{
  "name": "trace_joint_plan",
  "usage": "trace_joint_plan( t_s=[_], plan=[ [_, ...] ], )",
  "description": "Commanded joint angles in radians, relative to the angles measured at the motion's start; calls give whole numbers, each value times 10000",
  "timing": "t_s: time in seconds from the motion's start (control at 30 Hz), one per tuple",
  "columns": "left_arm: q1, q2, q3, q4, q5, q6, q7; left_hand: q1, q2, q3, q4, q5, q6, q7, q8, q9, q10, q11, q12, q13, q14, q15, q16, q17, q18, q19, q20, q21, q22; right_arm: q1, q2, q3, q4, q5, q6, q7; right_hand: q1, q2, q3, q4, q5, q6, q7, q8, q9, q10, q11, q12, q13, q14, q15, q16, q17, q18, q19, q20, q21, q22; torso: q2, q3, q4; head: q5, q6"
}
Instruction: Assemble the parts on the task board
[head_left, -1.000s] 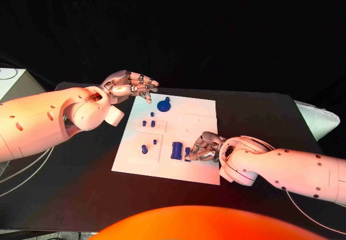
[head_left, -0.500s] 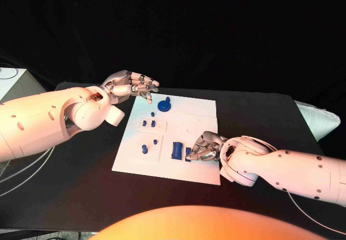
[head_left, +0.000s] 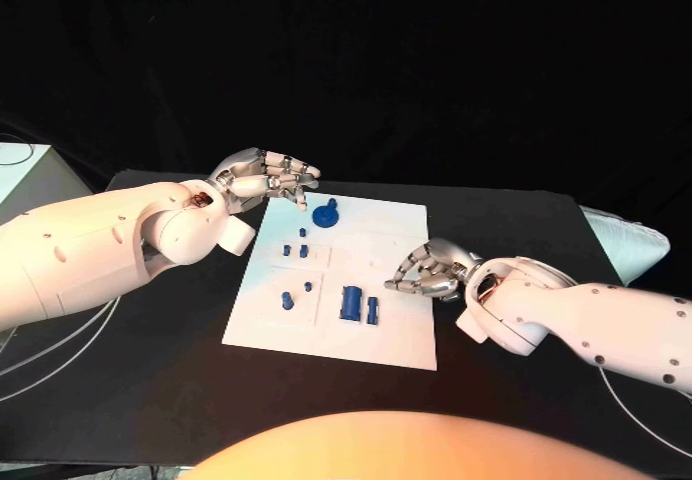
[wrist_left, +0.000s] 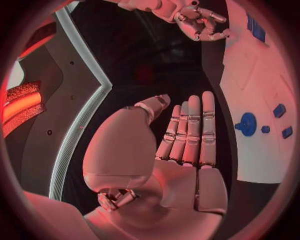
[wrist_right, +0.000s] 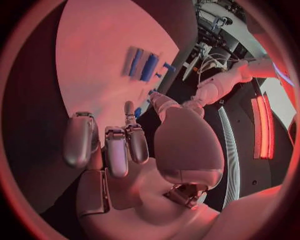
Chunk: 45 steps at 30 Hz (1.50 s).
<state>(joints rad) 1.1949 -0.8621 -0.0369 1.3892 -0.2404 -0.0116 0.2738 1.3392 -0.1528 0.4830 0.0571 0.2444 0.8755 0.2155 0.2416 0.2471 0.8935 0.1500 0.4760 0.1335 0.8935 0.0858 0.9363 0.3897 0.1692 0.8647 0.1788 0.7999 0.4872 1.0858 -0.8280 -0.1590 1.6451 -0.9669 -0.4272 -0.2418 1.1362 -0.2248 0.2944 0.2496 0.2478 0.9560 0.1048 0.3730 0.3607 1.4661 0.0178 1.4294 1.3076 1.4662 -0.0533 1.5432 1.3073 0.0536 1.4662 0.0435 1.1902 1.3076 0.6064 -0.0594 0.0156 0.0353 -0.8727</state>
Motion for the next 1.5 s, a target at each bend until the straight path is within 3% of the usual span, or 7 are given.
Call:
trace_joint_plan(
  t_s=[0.03,0.63,0.67,0.73,0.93,1.0,1.5],
  plan=[
    [-79,197,6,-302,581,-453,617,-21,13,29,65,0,-67,-51,47,-14,1,-6,105,6,-82,3,68,-7,146,82,13,-80,-35,180,-16,39,-496,2387,-515,2941,332,82,-86,-33,103,-124,34,-46,-2,149,96,-346,1726,824,88,-188,1826,233,185,104,-627,1205,-254,-61,-154,52,1],
    [-366,1814,24,-3135,1847,-1589,2097,139,-107,575,460,-50,-214,-429,105,-111,1185,171,-2944,-706,-86,444,-4658,-1469,110,-872,572,-3143,-1929,663,1379,438,-5233,6864,1103,6646,1579,171,1771,-603,-627,-1085,981,-1014,-522,-4135,1245,-12520,-9705,-4298,1458,-11938,-8003,1306,-4326,1614,-11270,-7881,-754,-37,-378,252,1057],
    [-343,1759,13,-3036,1299,-1226,1512,-3925,1528,-4830,-571,-2444,-8755,-2155,-2416,-2471,-1852,-1500,-4760,-1335,-8935,-858,-9363,-3897,-1692,-8647,-1788,-7999,-4872,661,1311,428,-5122,6003,399,5697,-2260,2248,-2944,-2496,-2478,-9560,-1048,-3730,-3607,-7351,-178,-14294,-13076,-7389,533,-15432,-13073,-536,-7356,-435,-11902,-13076,-688,-71,-361,216,831],
    [-350,1754,15,-3006,1306,-1265,1517,-4248,1528,-4830,-571,-2444,-8755,-2155,-2416,-2471,-8935,-1500,-4760,-1335,-8935,-858,-9363,-3897,-1692,-8647,-1788,-7999,-4872,652,1303,439,-5082,6036,364,5715,-2613,2248,-2944,-2496,-2478,-9560,-1048,-3730,-3607,-7572,-178,-14294,-13076,-14662,533,-15432,-13073,-536,-14662,-435,-11902,-13076,-688,-64,-359,210,851],
    [-454,1665,49,-2551,1410,-1862,1607,-6107,1528,-4830,-571,-2444,-8755,-2155,-2416,-2471,-8935,-1500,-4760,-1335,-8935,-858,-9363,-3897,-1692,-8647,-1788,-7999,-4872,512,1190,597,-4485,6537,-159,5977,-11362,2248,-2944,-2496,-2478,-9560,-1048,-3730,-3607,-14661,-178,-14294,-13076,-14662,533,-15432,-13073,-536,-14662,-435,-11902,-13076,-677,41,-327,120,1150],
    [-515,1614,69,-2284,1470,-2212,1659,-13392,1528,-4830,-571,-2444,-8755,-2155,-2416,-2471,-8935,-1500,-4760,-1335,-8935,-858,-9363,-3897,-1692,-8647,-1788,-7999,-4872,431,1123,690,-4135,6831,-465,6131,-11362,2248,-2944,-2496,-2478,-9560,-1048,-3730,-3607,-14661,-178,-14294,-13076,-14662,533,-15432,-13073,-536,-14662,-435,-11902,-13076,-671,102,-308,68,1325],
    [-1272,971,313,1035,2227,-6569,2310,-13392,1528,-4830,-571,-2444,-8755,-2155,-2416,-2471,-8935,-1500,-4760,-1335,-8935,-858,-9363,-3897,-1692,-8647,-1788,-7999,-4872,-326,507,1553,-890,9553,-3306,7557,-11362,2248,-2944,-2496,-2478,-9560,-1048,-3730,-3607,-14661,-178,-14294,-13076,-14662,533,-15432,-13073,-536,-14662,-435,-11902,-13076,-623,589,-158,-349,2713]
  ],
)
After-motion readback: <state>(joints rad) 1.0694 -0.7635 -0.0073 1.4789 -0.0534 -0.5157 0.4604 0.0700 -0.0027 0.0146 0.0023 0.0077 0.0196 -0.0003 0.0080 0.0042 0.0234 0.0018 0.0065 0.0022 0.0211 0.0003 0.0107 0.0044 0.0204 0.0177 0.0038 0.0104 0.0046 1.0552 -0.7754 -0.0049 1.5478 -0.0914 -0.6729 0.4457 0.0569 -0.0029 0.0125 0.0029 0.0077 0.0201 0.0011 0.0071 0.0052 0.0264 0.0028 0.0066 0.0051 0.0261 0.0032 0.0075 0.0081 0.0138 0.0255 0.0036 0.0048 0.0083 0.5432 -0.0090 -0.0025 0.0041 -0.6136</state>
